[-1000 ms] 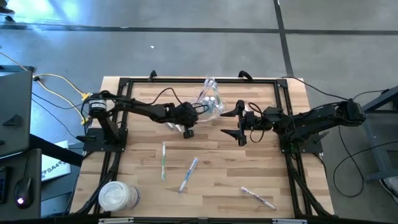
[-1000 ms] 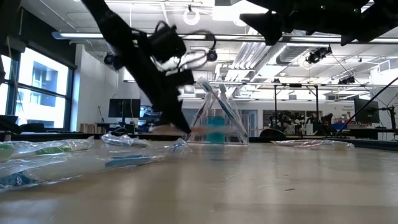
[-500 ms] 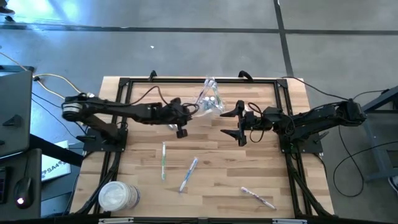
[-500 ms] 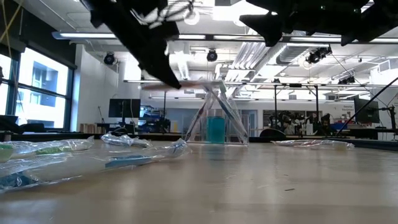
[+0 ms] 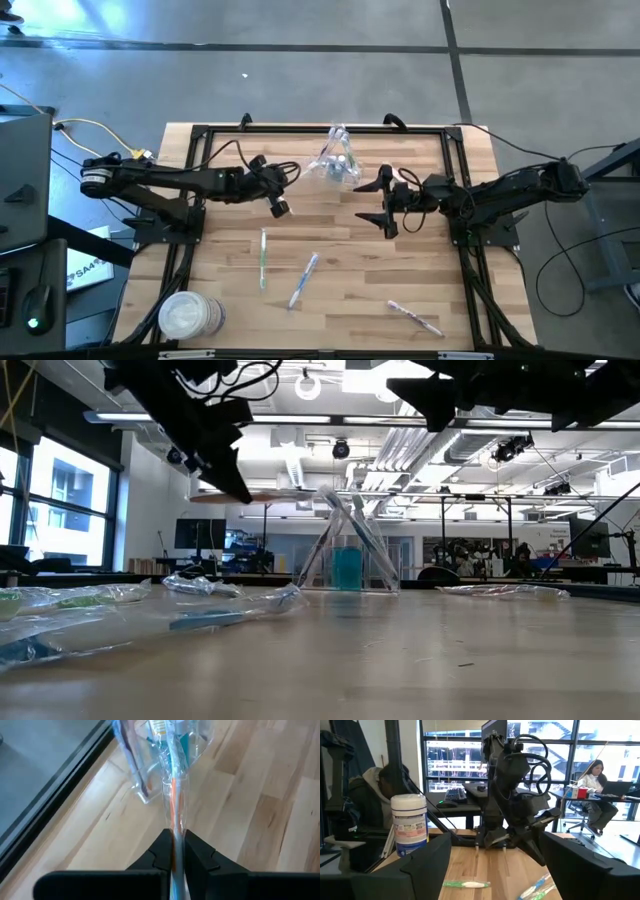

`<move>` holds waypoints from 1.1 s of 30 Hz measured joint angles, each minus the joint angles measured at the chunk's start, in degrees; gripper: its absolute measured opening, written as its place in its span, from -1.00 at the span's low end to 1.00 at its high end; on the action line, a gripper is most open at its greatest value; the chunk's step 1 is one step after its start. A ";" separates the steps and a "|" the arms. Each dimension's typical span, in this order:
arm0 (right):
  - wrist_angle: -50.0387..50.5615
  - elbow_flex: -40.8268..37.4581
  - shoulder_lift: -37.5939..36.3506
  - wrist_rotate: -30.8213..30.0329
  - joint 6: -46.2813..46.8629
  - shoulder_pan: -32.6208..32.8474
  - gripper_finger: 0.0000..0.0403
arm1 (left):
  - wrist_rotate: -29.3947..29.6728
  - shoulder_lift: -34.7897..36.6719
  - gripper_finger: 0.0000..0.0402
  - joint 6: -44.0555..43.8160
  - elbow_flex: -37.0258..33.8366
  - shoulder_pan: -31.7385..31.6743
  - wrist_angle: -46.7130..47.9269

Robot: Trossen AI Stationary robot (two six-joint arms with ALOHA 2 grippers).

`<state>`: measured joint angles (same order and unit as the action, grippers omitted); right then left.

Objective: Pick & Place toothbrushing station
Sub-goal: Put the left orange toothbrush into the transparent organizer

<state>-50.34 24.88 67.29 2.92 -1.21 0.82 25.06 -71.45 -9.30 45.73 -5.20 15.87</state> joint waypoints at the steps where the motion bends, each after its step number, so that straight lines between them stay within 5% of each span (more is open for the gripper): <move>1: -0.03 0.00 0.00 -0.01 0.02 -0.01 0.48 | 0.06 -0.01 -0.90 0.04 -0.02 -0.02 -0.88; 7: -1.27 0.00 0.00 -0.48 -0.07 -0.07 0.48 | -2.65 -0.87 -0.90 3.05 -0.11 -0.04 -9.13; 18: -1.56 0.00 0.00 -0.46 -0.13 -0.07 0.48 | -3.02 -1.54 -0.90 2.68 -0.08 -0.04 -10.10; 26: -0.40 0.00 0.00 -0.46 -0.13 -0.07 0.48 | 7.06 0.24 -0.90 1.94 -0.08 0.30 -13.08; 33: -0.27 0.00 0.00 -0.45 -0.13 -0.07 0.48 | -0.18 0.54 -0.90 7.68 -0.04 -2.49 -23.58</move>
<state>-50.61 24.88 67.29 2.47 -1.34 0.75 24.88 -70.91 -1.62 45.69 -7.69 -7.71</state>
